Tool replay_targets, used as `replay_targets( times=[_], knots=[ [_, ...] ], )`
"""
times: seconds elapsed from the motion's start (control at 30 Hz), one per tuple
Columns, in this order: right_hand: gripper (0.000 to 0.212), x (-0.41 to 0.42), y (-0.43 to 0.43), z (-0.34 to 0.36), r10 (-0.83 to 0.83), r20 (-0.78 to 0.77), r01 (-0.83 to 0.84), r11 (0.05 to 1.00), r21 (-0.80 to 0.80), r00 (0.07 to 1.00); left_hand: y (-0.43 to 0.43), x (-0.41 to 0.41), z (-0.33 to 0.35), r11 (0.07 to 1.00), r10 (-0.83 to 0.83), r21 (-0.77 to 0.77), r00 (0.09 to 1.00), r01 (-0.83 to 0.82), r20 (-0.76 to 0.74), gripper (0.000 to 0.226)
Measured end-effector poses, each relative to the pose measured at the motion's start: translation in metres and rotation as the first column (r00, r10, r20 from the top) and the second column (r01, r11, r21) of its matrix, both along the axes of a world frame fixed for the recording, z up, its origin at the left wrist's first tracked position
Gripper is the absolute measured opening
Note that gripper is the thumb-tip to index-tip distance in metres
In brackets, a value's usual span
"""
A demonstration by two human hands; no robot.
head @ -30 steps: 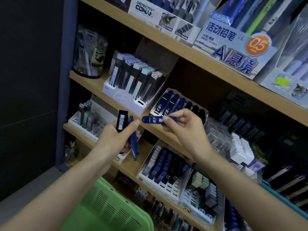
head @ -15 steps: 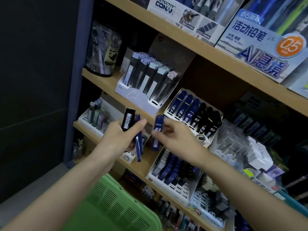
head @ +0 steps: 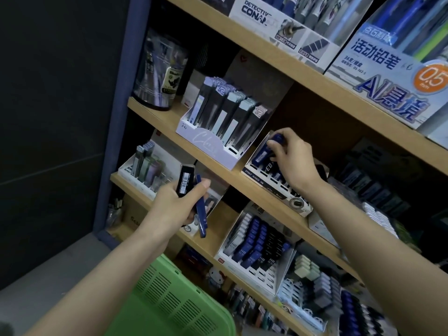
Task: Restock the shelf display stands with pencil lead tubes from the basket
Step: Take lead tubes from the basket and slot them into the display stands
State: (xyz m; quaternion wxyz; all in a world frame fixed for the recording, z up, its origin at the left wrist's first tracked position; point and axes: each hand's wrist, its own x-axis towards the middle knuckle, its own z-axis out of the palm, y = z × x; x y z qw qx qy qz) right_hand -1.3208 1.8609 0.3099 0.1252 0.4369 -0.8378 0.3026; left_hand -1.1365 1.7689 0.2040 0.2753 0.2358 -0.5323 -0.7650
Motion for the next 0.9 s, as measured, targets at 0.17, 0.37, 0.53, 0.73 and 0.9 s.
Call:
replay_targets(
  times=[0.17,0.37,0.53,0.73,0.9],
  knots=[
    [0.013,-0.003,0.000,-0.008,-0.010,-0.075,0.018,0.995,0.103,0.997,-0.001,0.003,-0.002,1.000,0.003,0.012,1.000,-0.003,-0.005,0.033],
    [0.029,-0.005,0.001,-0.004,-0.001,-0.110,0.016,0.990,0.138,0.994,0.004,0.005,-0.004,1.000,-0.022,0.018,1.000,0.022,0.004,0.029],
    [0.027,-0.004,-0.002,-0.006,-0.017,-0.253,0.052,0.990,0.131,0.967,0.006,0.004,-0.005,0.999,-0.034,0.029,0.999,0.034,0.000,0.027],
    [0.029,-0.010,-0.005,-0.007,-0.032,-0.196,0.066,0.983,0.173,0.980,0.009,0.001,-0.007,0.998,-0.050,0.029,0.998,0.049,0.022,0.027],
    [0.031,-0.012,-0.006,-0.007,-0.027,-0.261,0.088,0.970,0.225,0.965,0.013,0.000,-0.008,0.998,-0.068,0.008,0.997,0.067,0.043,0.030]
  ],
)
